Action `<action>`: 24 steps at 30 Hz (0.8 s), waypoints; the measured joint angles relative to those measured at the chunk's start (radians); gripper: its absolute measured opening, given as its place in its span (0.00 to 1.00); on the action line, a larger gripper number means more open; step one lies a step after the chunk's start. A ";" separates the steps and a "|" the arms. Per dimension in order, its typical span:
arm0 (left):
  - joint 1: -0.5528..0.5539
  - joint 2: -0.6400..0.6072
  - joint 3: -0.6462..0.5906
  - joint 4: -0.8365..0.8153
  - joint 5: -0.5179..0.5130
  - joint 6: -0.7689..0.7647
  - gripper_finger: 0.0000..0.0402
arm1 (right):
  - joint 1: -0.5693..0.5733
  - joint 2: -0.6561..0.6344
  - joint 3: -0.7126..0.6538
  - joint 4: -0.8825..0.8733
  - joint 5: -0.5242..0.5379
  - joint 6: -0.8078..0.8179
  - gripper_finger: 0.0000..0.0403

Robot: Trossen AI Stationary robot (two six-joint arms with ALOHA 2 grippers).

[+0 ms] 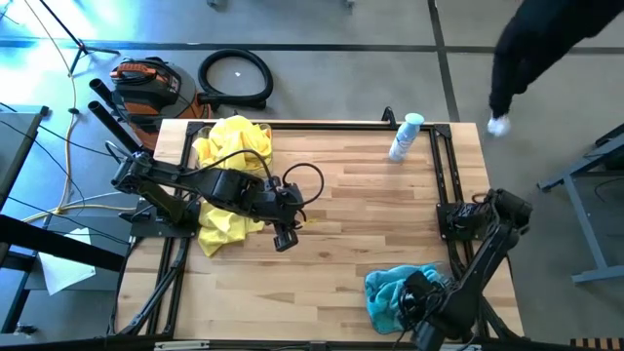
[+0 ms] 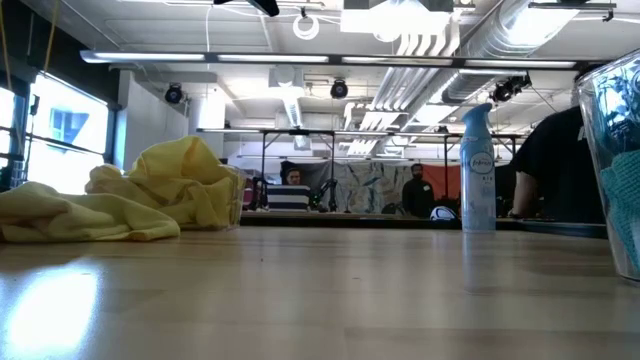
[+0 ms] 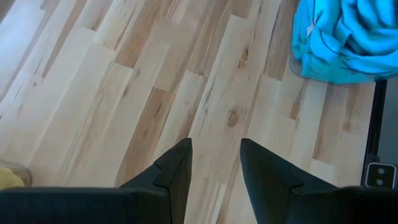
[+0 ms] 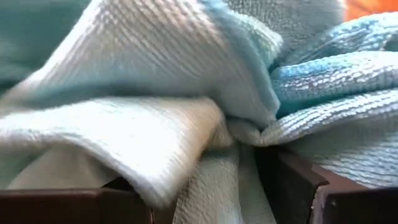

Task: Sort microfiber towel by color & place in baskets
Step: Put the blue towel into the bottom transparent bin, then put the yellow towel into the top transparent bin

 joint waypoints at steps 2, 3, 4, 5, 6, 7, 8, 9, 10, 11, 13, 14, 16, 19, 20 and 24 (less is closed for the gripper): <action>0.001 0.000 0.000 0.000 0.000 0.019 0.32 | 0.002 -0.012 0.060 -0.067 0.004 0.002 0.50; 0.001 0.000 0.000 0.000 0.000 0.036 0.32 | 0.004 -0.013 0.092 -0.104 0.006 0.001 0.50; 0.002 0.000 0.000 -0.001 -0.001 0.055 0.32 | 0.004 -0.013 0.126 -0.146 0.009 0.001 0.50; 0.002 0.000 0.000 -0.002 -0.006 0.068 0.32 | 0.004 -0.013 0.163 -0.188 0.020 0.002 0.50; 0.002 0.000 0.000 -0.003 -0.013 0.078 0.32 | 0.004 -0.014 0.200 -0.227 0.034 0.001 0.50; 0.002 0.000 0.000 -0.005 -0.020 0.089 0.32 | 0.004 -0.016 0.233 -0.257 0.050 0.000 0.50; 0.000 0.000 0.000 -0.009 -0.027 0.105 0.32 | 0.004 -0.016 0.265 -0.290 0.070 -0.007 0.50; -0.002 0.000 0.000 -0.018 -0.029 0.122 0.32 | 0.004 -0.016 0.297 -0.319 0.090 -0.017 0.50; -0.004 0.000 0.000 -0.031 -0.029 0.140 0.32 | 0.004 -0.016 0.327 -0.345 0.107 -0.031 0.50; -0.005 0.000 0.000 -0.048 -0.030 0.156 0.32 | 0.003 -0.016 0.354 -0.362 0.118 -0.044 0.50; -0.005 0.000 0.000 -0.084 -0.030 0.173 0.32 | -0.003 -0.016 0.399 -0.365 0.140 -0.077 0.50; -0.005 0.000 0.000 -0.106 -0.030 0.173 0.32 | -0.006 -0.016 0.420 -0.365 0.150 -0.101 0.50; -0.005 0.000 0.000 -0.145 -0.030 0.182 0.32 | -0.018 -0.017 0.455 -0.363 0.187 -0.151 0.50; -0.013 0.000 0.000 -0.182 -0.057 0.222 0.32 | -0.044 -0.017 0.496 -0.365 0.264 -0.182 0.50; -0.019 0.000 0.000 -0.185 -0.083 0.240 0.32 | -0.053 -0.017 0.505 -0.364 0.303 -0.184 0.50; -0.040 -0.010 0.000 -0.190 -0.131 0.325 0.31 | -0.096 -0.018 0.497 -0.362 0.543 -0.199 0.50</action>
